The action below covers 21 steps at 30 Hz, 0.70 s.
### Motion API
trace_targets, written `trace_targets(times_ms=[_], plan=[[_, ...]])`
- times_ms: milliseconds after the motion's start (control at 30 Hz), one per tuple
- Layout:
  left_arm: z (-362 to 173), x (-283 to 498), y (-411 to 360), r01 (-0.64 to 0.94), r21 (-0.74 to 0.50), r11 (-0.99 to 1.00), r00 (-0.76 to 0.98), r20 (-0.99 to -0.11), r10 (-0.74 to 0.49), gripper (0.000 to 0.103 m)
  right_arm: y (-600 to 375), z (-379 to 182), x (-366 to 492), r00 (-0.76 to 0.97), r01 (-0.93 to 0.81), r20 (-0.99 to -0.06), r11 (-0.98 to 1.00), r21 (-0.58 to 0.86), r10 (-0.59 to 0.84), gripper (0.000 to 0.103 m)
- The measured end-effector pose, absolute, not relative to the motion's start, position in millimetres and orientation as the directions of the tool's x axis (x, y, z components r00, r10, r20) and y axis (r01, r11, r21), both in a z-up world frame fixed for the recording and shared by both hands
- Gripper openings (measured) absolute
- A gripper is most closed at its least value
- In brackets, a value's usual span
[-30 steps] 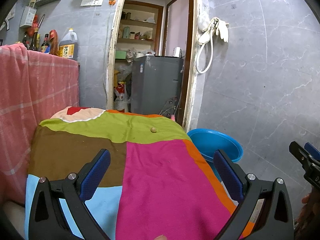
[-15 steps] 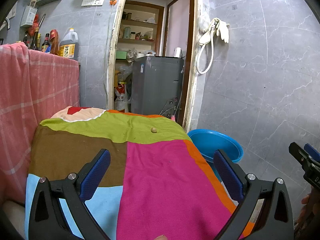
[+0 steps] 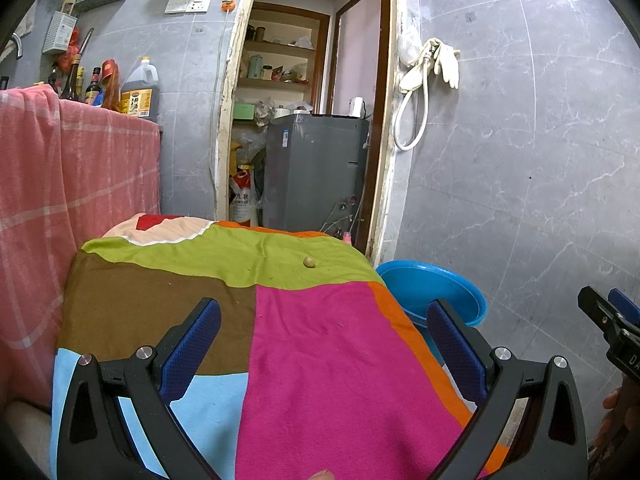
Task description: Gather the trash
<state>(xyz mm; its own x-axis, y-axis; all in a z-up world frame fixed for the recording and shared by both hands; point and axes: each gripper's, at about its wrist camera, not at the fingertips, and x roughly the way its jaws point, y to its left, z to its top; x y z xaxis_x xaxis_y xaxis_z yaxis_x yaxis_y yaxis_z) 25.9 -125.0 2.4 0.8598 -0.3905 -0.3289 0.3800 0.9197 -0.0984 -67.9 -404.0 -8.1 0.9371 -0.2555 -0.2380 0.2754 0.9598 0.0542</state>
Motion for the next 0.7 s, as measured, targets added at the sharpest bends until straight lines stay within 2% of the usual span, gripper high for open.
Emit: trace_targets(times_ms=[700], plan=[[2.6,25.7,-123.8,0.380,-0.099,0.920,0.861,-0.326,-0.390,0.101,-403.1,-8.4,-68.2,0.937,0.277,-0.238,0.959,0.056,-0.257,0.103]])
